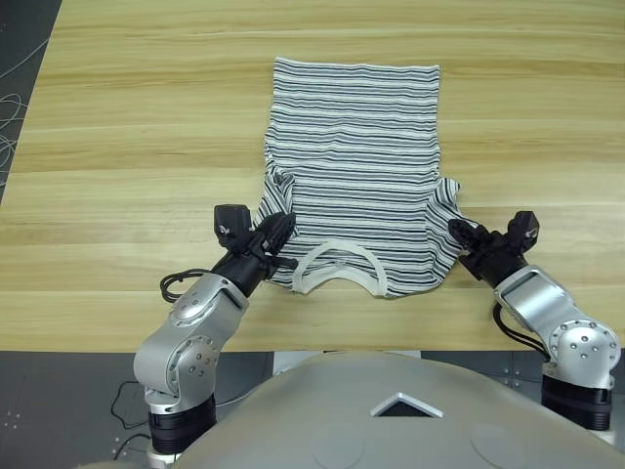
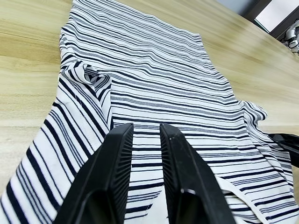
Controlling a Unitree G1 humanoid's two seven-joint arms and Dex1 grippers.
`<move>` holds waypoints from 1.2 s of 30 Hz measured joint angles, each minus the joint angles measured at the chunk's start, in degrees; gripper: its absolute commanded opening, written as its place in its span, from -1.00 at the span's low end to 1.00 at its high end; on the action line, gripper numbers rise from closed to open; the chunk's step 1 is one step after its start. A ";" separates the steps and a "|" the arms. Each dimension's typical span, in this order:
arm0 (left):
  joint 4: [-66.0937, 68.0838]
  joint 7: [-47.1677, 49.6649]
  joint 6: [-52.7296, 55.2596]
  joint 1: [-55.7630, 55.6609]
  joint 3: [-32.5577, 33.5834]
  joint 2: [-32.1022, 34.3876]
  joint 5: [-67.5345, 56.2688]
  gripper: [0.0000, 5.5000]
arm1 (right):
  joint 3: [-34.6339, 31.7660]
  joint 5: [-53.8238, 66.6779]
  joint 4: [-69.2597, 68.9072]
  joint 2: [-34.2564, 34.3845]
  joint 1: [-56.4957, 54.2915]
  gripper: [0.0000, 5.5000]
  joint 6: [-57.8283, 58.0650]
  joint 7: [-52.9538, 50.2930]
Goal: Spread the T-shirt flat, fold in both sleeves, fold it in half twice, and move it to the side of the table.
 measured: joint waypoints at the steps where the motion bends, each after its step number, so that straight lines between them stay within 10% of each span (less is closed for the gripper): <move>1: -0.09 -0.01 -0.09 0.18 0.05 0.04 0.00 -0.62 | 0.22 -1.43 0.49 0.61 -0.56 -0.43 -0.35 0.49; 8: -0.84 -0.01 -0.58 1.27 0.74 0.19 -0.02 -0.62 | -0.46 -9.96 2.76 2.49 -2.64 -0.43 -2.72 3.89; 16: -0.86 -0.02 -0.80 1.27 0.85 0.30 -0.02 -0.61 | -0.82 -13.22 1.45 3.11 -1.44 -0.95 -0.95 5.73; 36: -0.87 -0.01 -1.06 1.22 0.68 0.28 0.00 -0.61 | 3.29 -28.86 -10.61 -1.23 2.48 -0.95 0.18 16.62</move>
